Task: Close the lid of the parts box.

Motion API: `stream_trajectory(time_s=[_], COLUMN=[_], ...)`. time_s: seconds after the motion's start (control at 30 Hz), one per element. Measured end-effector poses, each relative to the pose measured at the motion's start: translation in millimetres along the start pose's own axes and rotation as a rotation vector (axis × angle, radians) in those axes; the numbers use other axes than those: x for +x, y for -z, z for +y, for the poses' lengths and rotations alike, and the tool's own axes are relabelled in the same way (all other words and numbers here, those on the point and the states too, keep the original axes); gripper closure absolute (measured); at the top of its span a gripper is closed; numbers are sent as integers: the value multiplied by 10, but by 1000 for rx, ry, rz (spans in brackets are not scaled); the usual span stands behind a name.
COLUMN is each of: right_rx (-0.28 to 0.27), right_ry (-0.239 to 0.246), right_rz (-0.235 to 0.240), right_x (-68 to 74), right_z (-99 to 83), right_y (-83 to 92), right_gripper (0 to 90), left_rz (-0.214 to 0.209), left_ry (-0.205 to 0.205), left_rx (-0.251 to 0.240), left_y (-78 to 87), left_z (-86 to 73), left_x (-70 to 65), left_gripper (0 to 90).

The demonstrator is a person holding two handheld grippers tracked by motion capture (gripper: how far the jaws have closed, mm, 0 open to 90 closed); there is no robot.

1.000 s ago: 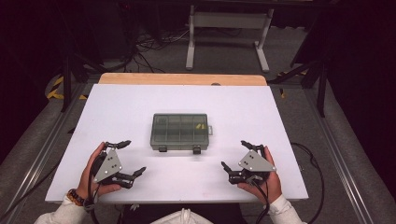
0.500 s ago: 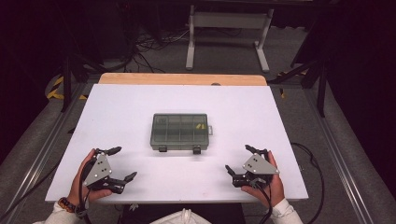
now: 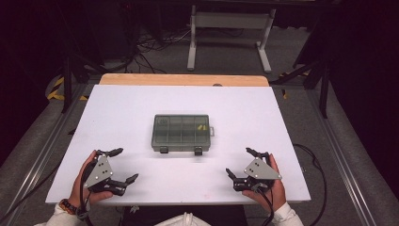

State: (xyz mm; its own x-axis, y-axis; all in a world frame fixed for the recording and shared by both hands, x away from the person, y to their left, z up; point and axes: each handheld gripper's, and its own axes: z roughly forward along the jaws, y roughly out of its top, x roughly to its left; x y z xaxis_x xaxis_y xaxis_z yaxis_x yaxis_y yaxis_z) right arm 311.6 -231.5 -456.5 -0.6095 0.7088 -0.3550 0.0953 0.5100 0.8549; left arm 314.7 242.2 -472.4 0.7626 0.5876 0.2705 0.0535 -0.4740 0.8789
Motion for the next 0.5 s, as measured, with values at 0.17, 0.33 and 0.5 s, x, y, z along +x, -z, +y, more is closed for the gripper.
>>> stream_trajectory(time_s=[0.17, 0.33, 0.5], right_rx=[-1, -1, -8], right_ry=[12, 12, 9], right_rz=[0, 3, 4], right_x=[17, 19, 14], right_z=[20, 23, 27], right_y=[-3, -12, -4], right_gripper=[67, 67, 67], left_rz=[-2, -1, -4], left_ry=[-1, 0, -2], left_rx=[0, 1, 8], left_y=[14, 8, -10], left_z=[0, -5, -1], left_x=[0, 5, 0], left_gripper=[41, 41, 42])
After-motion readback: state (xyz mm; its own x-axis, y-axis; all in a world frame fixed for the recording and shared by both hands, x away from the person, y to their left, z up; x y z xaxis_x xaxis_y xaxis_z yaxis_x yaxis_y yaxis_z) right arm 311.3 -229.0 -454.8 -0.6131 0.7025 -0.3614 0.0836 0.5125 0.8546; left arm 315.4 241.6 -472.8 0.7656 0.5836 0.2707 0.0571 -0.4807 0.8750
